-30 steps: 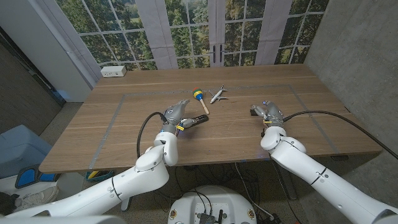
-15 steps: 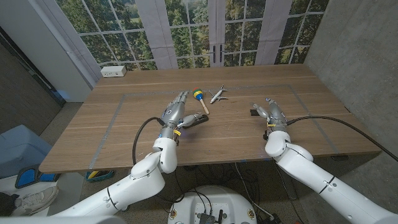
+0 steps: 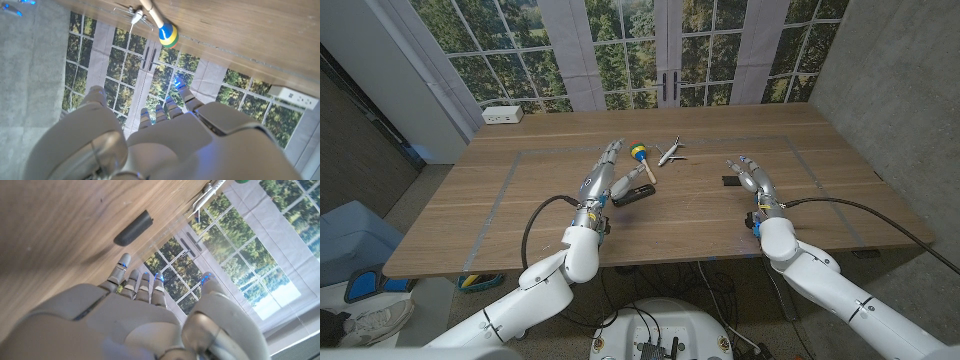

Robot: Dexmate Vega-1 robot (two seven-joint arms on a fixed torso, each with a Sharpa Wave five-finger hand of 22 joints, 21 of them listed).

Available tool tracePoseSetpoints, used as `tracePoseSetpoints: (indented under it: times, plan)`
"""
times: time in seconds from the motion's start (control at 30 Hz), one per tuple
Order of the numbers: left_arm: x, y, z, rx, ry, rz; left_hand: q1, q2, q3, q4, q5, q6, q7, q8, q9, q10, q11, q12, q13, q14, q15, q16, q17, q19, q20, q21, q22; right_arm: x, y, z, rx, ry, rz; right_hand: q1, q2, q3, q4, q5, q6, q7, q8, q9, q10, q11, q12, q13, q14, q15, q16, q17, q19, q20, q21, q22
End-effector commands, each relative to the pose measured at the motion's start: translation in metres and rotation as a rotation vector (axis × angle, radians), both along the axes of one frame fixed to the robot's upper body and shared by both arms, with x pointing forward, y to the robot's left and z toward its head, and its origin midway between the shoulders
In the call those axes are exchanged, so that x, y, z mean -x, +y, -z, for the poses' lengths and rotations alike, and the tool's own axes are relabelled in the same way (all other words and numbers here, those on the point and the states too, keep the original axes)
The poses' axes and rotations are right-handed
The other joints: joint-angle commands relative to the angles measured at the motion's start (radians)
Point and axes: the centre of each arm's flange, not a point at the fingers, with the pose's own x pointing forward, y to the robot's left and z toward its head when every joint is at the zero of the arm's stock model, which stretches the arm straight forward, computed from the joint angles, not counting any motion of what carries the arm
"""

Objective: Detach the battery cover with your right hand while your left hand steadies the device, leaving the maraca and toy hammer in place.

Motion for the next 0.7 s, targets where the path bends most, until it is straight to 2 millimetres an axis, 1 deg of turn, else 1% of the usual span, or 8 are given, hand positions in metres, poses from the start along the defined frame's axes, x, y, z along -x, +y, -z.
tracePoseSetpoints:
  times: [0.03,0.07,0.2,0.3,0.43,0.47,0.6,0.7]
  plan:
    - [-0.016,0.015,-0.004,0.224,0.035,0.314,-0.046,0.032,0.01,0.03,0.017,0.028,0.026,0.012,0.0,0.022,-0.002,0.008,-0.002,-0.004,-0.037,0.011,0.0,0.009,-0.026,-0.013,0.0,-0.004,-0.012,-0.004,-0.198,-0.149,-0.314,-0.053,0.013,-0.006,0.028,0.001,0.015,0.005,0.004,0.0,0.025,0.002,-0.005,-0.01,0.02,-0.002,-0.004,-0.014,0.029,-0.011,-0.011,0.003]
    - [-0.018,0.015,-0.005,0.241,0.039,0.344,-0.054,0.037,0.012,0.037,0.019,0.032,0.037,0.012,0.0,0.023,0.0,0.007,-0.002,-0.005,-0.038,0.011,0.0,0.011,-0.031,-0.016,0.0,-0.004,-0.012,-0.005,-0.214,-0.157,-0.329,-0.067,0.017,-0.01,0.035,0.002,0.022,0.009,0.005,0.0,0.03,0.003,-0.007,-0.014,0.026,-0.007,-0.006,-0.018,0.036,-0.015,-0.015,0.003]
    - [-0.025,0.018,-0.007,0.291,0.05,0.427,-0.08,0.052,0.025,0.06,0.027,0.042,0.056,0.01,0.0,0.033,0.003,0.008,-0.002,0.001,-0.042,0.013,-0.001,0.026,-0.045,-0.02,0.0,-0.007,-0.014,-0.008,-0.26,-0.188,-0.371,-0.104,0.026,-0.02,0.053,0.005,0.051,0.021,0.012,-0.001,0.048,0.004,-0.009,-0.025,0.037,-0.012,-0.014,-0.035,0.058,-0.026,-0.027,0.002]
    - [-0.029,0.02,-0.008,0.323,0.065,0.477,-0.093,0.059,0.042,0.076,0.034,0.054,0.065,0.01,0.0,0.04,0.007,0.008,-0.002,0.008,-0.045,0.014,-0.002,0.038,-0.053,-0.023,0.0,-0.008,-0.014,-0.01,-0.278,-0.212,-0.39,-0.118,0.029,-0.023,0.059,0.006,0.059,0.029,0.012,-0.001,0.058,0.006,-0.009,-0.028,0.048,-0.015,-0.015,-0.042,0.068,-0.03,-0.032,0.002]
    - [-0.034,0.025,-0.008,0.358,0.09,0.533,-0.103,0.067,0.077,0.097,0.048,0.075,0.072,0.011,-0.001,0.056,0.016,0.01,-0.003,0.016,-0.046,0.015,-0.003,0.048,-0.055,-0.03,0.001,-0.01,-0.011,-0.013,-0.301,-0.221,-0.415,-0.132,0.036,-0.023,0.066,0.008,0.069,0.032,0.013,-0.002,0.073,0.003,-0.008,-0.033,0.062,-0.022,-0.017,-0.052,0.082,-0.042,-0.039,0.002]
    - [-0.035,0.026,-0.008,0.37,0.095,0.542,-0.106,0.067,0.095,0.106,0.054,0.084,0.073,0.011,-0.001,0.065,0.018,0.012,-0.003,0.021,-0.048,0.015,-0.004,0.053,-0.058,-0.033,0.001,-0.011,-0.01,-0.013,-0.307,-0.221,-0.424,-0.133,0.036,-0.023,0.066,0.008,0.069,0.034,0.012,-0.002,0.075,0.003,-0.008,-0.034,0.064,-0.022,-0.018,-0.053,0.083,-0.042,-0.04,0.002]
    - [-0.038,0.033,-0.007,0.41,0.115,0.582,-0.11,0.069,0.118,0.116,0.062,0.096,0.075,0.011,-0.001,0.071,0.023,0.011,-0.003,0.027,-0.048,0.016,-0.004,0.056,-0.057,-0.038,0.001,-0.013,-0.008,-0.015,-0.327,-0.226,-0.45,-0.14,0.039,-0.023,0.068,0.01,0.074,0.039,0.012,-0.002,0.08,0.002,-0.01,-0.036,0.069,-0.027,-0.021,-0.059,0.092,-0.046,-0.044,0.002]
    - [-0.038,0.037,-0.006,0.439,0.125,0.599,-0.114,0.067,0.146,0.126,0.071,0.087,0.087,0.003,-0.001,0.06,0.029,0.004,-0.003,0.027,-0.043,0.013,-0.005,0.055,-0.062,-0.046,0.001,-0.014,-0.006,-0.017,-0.346,-0.235,-0.473,-0.151,0.051,-0.02,0.075,0.013,0.079,0.058,0.01,-0.003,0.086,0.001,-0.013,-0.04,0.079,-0.034,-0.024,-0.069,0.102,-0.059,-0.053,0.002]
